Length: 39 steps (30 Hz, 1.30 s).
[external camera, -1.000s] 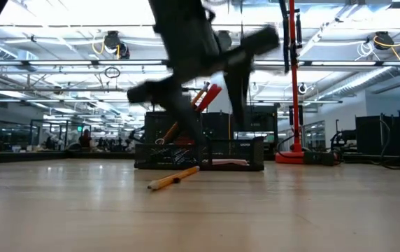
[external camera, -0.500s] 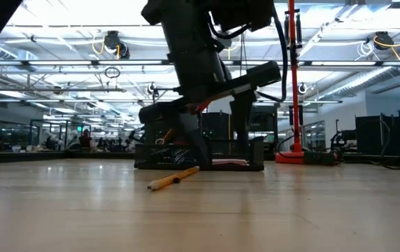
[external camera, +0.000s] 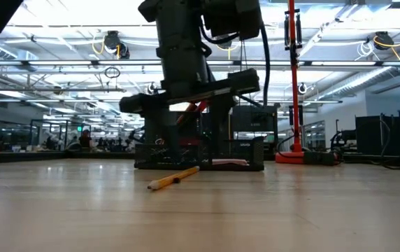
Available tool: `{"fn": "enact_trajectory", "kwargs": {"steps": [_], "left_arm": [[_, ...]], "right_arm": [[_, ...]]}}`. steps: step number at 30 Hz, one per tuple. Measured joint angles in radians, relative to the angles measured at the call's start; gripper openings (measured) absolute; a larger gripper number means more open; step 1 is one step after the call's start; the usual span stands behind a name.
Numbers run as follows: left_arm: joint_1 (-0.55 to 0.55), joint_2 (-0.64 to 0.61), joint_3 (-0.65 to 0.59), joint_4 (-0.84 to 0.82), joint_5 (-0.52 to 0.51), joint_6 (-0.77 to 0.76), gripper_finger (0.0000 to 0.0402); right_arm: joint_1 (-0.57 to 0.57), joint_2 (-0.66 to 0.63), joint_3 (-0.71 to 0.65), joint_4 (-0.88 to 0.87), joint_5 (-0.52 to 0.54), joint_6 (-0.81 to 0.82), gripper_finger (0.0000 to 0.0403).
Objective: Pick and place office supplies into organizer
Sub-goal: Put the pencil into the desk organizer
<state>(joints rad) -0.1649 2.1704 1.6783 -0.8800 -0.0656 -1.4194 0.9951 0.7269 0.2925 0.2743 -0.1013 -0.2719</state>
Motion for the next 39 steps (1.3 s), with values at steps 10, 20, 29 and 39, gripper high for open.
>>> {"fn": "enact_trajectory", "kwargs": {"steps": [10, 20, 29, 39], "left_arm": [[0.004, 0.098, 0.008, -0.013, 0.069, 0.008, 0.0255], [-0.002, 0.12, 0.01, -0.026, 0.058, -0.026, 0.0255], [-0.01, 0.124, 0.009, -0.056, 0.029, -0.055, 0.0168], [-0.03, 0.141, 0.008, -0.049, -0.04, -0.017, 0.0123]], "right_arm": [[0.0, 0.0, 0.0, -0.026, 0.017, 0.002, 0.0128], [0.0, -0.001, 0.001, -0.033, 0.052, 0.021, 0.0128], [0.0, -0.001, 0.001, -0.033, 0.052, 0.021, 0.0128], [-0.001, 0.0, 0.001, -0.033, 0.053, 0.045, 0.0128]]}}
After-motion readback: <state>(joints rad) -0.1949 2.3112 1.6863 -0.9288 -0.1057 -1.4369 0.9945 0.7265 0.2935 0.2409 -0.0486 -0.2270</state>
